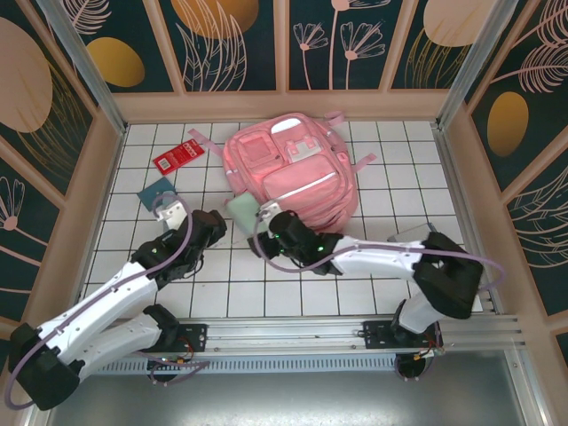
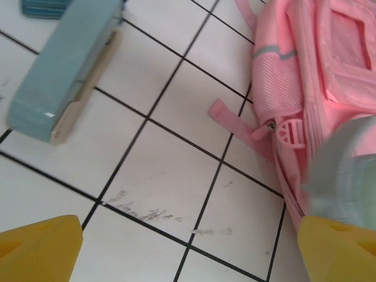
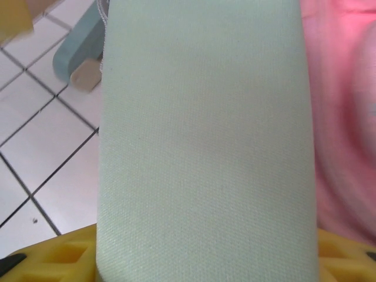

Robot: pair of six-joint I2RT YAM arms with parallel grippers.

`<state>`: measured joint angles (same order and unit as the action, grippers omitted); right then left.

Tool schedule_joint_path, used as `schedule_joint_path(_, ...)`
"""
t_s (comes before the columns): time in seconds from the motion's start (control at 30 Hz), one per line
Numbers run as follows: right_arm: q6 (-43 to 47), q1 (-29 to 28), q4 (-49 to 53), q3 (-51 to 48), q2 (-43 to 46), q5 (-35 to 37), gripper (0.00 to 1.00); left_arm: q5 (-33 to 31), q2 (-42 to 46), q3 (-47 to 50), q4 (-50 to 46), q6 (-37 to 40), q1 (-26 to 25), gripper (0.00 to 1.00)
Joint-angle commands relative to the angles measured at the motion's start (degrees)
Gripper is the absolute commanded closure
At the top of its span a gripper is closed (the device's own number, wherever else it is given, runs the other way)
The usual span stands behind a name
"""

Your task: Pack the student bag

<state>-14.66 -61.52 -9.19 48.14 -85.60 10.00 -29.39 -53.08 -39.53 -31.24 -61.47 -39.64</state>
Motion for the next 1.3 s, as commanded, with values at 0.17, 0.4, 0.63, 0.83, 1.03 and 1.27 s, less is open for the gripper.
schedule_joint_path(0.17, -7.4, 10.8, 2.1, -10.3, 16.3, 3.5, 0.45, 10.9, -14.5, -7.1, 14.1, 15.0, 0.0, 0.18)
schedule_joint_path(0.4, -13.1, 21.2, 9.2, -17.3, 29.6, 7.0, 0.46, 13.0, -28.3, -15.8, 19.3, 24.3, -5.1, 0.22)
schedule_joint_path(0.63, -17.2, 29.5, 14.8, -21.6, 38.4, 8.0, 0.46, 18.6, -41.3, -26.5, 20.6, 33.0, -9.4, 0.34)
schedule_joint_path(0.83, -18.4, 33.4, 16.8, -23.0, 41.9, 7.8, 0.46, 21.1, -50.0, -33.5, 20.3, 39.2, -13.0, 0.40)
schedule_joint_path(1.03, -18.7, 34.9, 16.6, -23.6, 42.2, 6.1, 0.46, 22.7, -55.6, -38.8, 19.3, 44.6, -15.7, 0.42)
schedule_joint_path(1.27, -19.1, 35.6, 16.6, -24.3, 43.1, 4.9, 0.45, 19.8, -60.6, -42.0, 17.2, 46.7, -16.2, 0.49)
